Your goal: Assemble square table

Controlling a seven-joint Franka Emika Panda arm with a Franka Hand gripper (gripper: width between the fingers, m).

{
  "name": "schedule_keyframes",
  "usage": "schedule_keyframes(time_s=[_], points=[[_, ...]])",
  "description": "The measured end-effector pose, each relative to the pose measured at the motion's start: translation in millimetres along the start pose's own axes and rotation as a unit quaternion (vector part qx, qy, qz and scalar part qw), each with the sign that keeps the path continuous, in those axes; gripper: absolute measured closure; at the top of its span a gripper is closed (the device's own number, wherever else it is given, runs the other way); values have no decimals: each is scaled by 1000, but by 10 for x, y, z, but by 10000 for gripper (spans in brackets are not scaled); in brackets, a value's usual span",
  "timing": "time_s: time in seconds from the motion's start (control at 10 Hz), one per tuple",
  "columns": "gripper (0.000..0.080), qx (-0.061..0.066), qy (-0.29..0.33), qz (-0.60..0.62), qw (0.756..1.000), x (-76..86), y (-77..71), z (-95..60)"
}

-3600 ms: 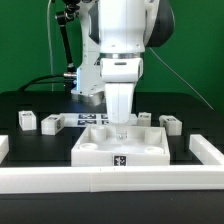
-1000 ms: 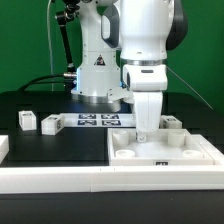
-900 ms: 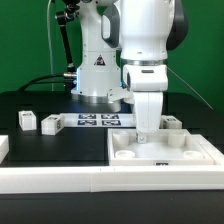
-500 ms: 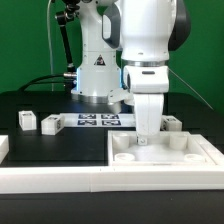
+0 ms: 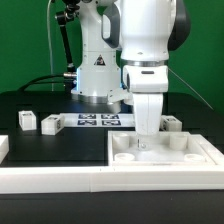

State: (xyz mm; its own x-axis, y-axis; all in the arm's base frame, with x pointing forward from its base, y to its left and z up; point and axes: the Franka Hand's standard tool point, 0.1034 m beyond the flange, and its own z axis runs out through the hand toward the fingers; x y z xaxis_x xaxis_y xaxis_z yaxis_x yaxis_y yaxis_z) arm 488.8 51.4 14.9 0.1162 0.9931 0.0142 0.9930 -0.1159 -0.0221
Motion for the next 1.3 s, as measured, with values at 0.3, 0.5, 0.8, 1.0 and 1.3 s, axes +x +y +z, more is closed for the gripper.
schedule_keyframes(time_s=[0.3,0.5,0.8,1.0,1.3], points=[[155,-16,0,41,999,49,37,-239],[150,-22,1,86,996,89,-58,-334],[150,-22,5,117,993,132,-155,-295],[150,-22,5,121,992,128,-154,-292],[150,-22,10,259,966,227,-187,-299]])
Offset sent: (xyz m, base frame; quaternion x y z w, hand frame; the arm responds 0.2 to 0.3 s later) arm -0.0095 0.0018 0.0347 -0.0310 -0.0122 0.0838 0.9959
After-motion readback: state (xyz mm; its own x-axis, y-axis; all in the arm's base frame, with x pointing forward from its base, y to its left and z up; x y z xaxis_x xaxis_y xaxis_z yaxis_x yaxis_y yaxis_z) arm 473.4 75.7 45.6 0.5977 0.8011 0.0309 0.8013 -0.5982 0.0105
